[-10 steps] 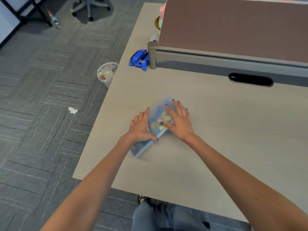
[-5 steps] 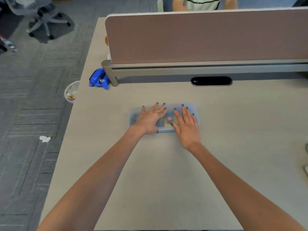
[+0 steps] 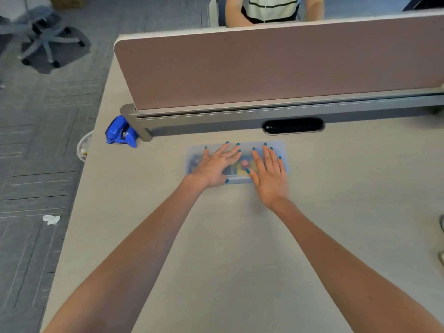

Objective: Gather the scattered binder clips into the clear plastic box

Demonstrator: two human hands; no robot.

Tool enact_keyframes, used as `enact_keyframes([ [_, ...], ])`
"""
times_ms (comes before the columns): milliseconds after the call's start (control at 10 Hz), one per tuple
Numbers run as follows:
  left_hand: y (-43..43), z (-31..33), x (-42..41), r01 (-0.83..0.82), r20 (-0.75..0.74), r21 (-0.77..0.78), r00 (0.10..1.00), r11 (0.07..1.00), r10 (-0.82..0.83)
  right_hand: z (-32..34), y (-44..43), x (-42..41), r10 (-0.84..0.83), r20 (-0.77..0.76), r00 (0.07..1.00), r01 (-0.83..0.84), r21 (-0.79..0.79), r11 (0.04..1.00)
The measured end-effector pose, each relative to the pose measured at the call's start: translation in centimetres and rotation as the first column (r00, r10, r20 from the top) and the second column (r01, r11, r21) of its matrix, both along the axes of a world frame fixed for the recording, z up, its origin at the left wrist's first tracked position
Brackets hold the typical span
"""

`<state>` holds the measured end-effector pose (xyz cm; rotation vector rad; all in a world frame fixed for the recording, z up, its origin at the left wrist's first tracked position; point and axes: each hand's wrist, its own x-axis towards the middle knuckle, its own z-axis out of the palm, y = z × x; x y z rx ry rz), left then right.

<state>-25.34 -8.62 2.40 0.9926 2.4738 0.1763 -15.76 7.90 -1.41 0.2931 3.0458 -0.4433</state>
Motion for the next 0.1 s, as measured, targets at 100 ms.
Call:
enact_keyframes([
  [100, -0.42, 0.15, 0.34, 0.000, -0.019, 0.044, 1.000, 0.999, 0.000, 1.17, -0.30, -0.20, -0.009, 0.006, 1.000, 0.010, -0.028, 1.000],
])
